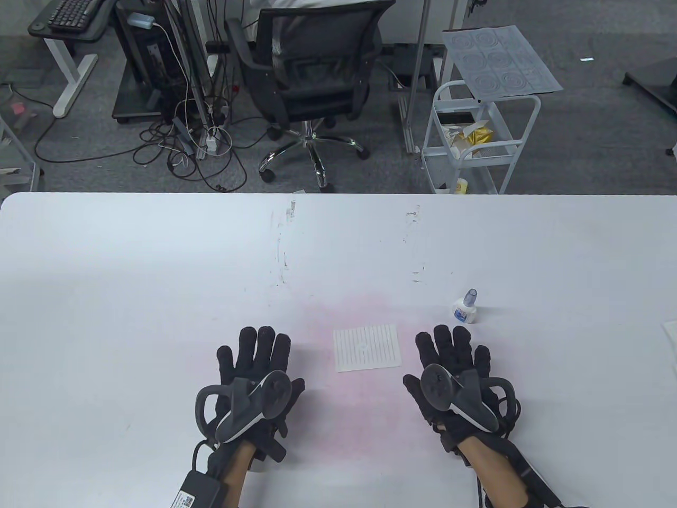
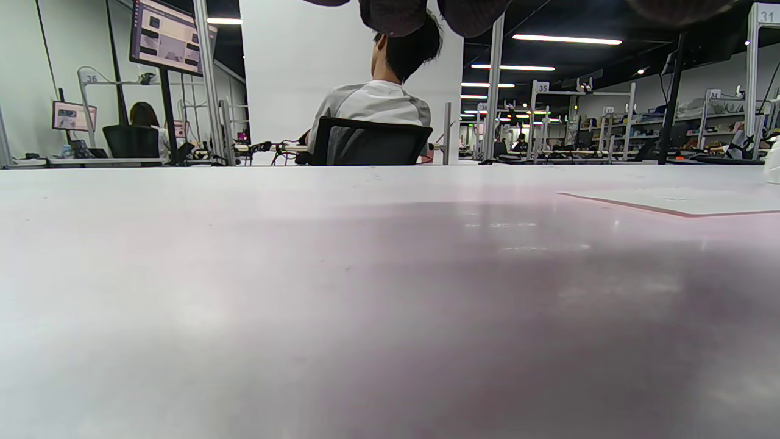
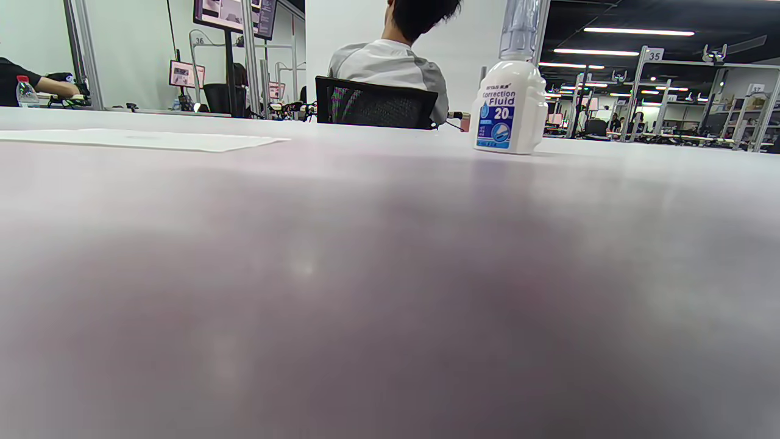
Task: Brush correction fluid to cover black text
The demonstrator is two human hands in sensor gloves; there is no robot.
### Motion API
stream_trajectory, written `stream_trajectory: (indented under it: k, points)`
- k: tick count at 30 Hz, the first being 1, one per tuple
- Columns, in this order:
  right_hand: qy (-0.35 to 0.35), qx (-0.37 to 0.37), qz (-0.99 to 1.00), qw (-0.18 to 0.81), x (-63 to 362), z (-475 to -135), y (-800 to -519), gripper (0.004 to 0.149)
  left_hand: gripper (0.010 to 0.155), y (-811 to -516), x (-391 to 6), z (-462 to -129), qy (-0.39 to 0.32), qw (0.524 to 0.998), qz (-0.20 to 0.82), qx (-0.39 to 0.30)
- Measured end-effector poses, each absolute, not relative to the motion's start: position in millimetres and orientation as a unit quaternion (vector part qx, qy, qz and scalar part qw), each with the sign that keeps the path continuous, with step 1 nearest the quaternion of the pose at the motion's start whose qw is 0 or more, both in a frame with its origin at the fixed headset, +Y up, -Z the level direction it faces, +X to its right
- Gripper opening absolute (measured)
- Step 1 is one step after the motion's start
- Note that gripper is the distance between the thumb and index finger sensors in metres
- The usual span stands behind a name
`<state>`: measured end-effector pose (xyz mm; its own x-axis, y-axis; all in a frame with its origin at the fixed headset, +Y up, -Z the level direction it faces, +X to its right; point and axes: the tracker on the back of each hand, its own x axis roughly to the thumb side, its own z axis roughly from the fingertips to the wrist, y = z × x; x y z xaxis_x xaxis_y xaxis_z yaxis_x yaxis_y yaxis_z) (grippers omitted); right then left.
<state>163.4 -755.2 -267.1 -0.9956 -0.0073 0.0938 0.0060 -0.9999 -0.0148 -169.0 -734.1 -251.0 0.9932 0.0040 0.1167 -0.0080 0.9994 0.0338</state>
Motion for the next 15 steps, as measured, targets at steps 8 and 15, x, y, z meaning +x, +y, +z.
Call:
stream_trajectory:
  k: [8, 15]
  points:
    - [0.005, -0.047, -0.999, 0.006, 163.1, -266.5, -755.0, 0.077, 0.080, -734.3, -169.2, -251.3, -0.058, 0.998, 0.003, 0.018]
    - [0.003, -0.045, -0.999, 0.007, 163.1, -266.2, -754.9, 0.077, 0.080, -734.5, -169.4, -251.4, -0.058, 0.998, 0.003, 0.016]
